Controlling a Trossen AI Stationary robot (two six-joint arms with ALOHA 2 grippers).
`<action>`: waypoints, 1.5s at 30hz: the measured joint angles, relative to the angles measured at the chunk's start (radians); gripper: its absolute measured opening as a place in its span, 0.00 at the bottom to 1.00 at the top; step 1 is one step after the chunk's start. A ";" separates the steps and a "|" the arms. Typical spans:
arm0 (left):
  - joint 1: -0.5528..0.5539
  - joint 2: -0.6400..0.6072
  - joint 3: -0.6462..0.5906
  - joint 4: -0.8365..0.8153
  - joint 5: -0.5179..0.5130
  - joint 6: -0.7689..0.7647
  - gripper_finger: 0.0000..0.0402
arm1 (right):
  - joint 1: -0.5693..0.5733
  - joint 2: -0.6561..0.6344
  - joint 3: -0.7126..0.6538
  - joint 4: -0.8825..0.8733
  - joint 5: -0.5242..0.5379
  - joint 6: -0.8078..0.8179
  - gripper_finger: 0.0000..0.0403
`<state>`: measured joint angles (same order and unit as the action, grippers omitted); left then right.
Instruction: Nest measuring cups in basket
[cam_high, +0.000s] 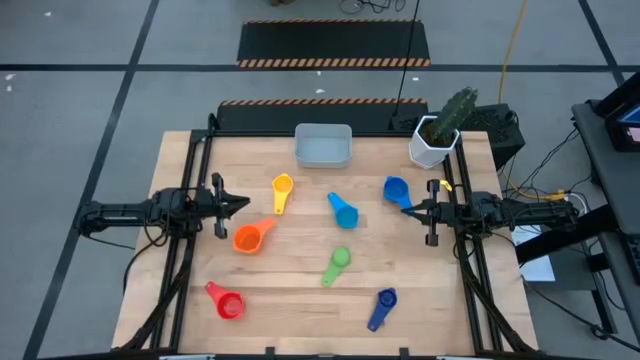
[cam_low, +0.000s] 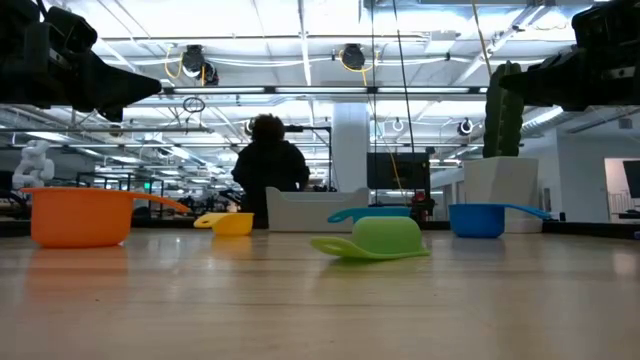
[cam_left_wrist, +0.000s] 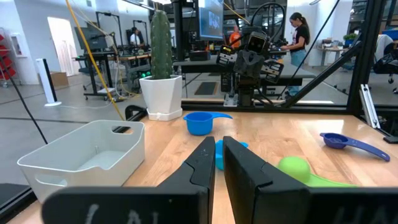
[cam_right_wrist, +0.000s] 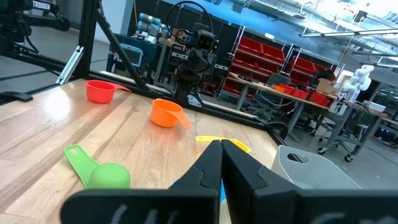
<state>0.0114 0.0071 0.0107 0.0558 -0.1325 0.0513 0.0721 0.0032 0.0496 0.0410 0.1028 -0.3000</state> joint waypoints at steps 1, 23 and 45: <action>0.000 0.000 0.000 0.000 0.000 0.000 0.09 | 0.000 0.000 0.000 0.000 0.000 0.000 0.00; 0.000 0.000 0.000 0.000 0.000 0.000 0.09 | 0.000 0.000 0.000 0.170 0.009 0.383 0.00; 0.000 0.000 0.000 0.000 0.000 0.000 0.09 | -0.001 0.684 0.629 0.022 0.096 0.393 0.00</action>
<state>0.0113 0.0074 0.0105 0.0563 -0.1326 0.0513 0.0711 0.6869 0.6784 0.0628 0.1988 0.0930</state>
